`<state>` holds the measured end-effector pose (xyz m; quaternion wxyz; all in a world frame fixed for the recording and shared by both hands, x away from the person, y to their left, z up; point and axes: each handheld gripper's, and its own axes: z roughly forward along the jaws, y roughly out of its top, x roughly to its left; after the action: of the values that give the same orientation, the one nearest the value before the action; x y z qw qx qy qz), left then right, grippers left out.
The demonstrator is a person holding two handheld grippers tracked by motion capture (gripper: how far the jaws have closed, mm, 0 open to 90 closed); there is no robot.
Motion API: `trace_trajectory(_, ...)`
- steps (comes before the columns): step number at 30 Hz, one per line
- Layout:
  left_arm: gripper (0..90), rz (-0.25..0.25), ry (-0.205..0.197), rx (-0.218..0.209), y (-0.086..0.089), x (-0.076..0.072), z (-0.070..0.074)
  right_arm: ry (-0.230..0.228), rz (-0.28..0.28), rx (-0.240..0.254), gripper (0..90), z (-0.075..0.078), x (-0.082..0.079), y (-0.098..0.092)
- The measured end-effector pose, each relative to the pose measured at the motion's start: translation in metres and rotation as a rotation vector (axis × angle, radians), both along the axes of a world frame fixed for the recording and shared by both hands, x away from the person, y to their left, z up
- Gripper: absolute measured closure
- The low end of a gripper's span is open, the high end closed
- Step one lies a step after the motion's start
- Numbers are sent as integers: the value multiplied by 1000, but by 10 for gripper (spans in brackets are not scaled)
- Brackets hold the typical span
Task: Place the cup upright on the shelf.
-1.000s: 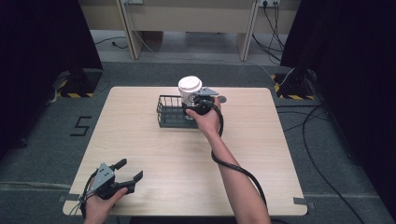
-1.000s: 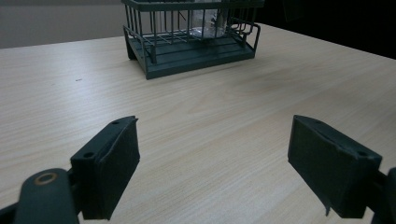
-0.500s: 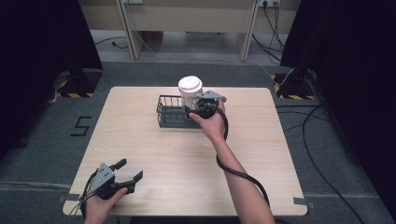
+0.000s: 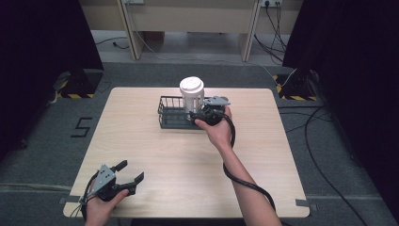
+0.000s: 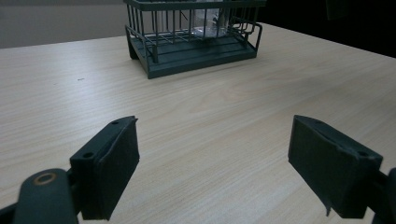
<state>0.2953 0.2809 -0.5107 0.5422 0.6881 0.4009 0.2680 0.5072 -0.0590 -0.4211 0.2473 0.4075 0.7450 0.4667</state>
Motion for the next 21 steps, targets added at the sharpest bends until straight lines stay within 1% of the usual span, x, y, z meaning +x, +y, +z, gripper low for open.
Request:
trace_trajectory(7, 156, 2, 1, 0, 0, 0, 0, 1, 10, 5, 156, 1, -12, -8)
trace_trajectory(11, 156, 2, 1, 1, 0, 0, 0, -6, 12, 1, 157, 0, -18, -13)
trace_trajectory(15, 156, 3, 2, 1, 0, 0, 0, 3, 10, 7, 158, -2, -23, -19)
trace_trajectory(21, 156, 3, 3, 1, 0, 0, 0, 4, 22, -1, 159, -4, -32, -26)
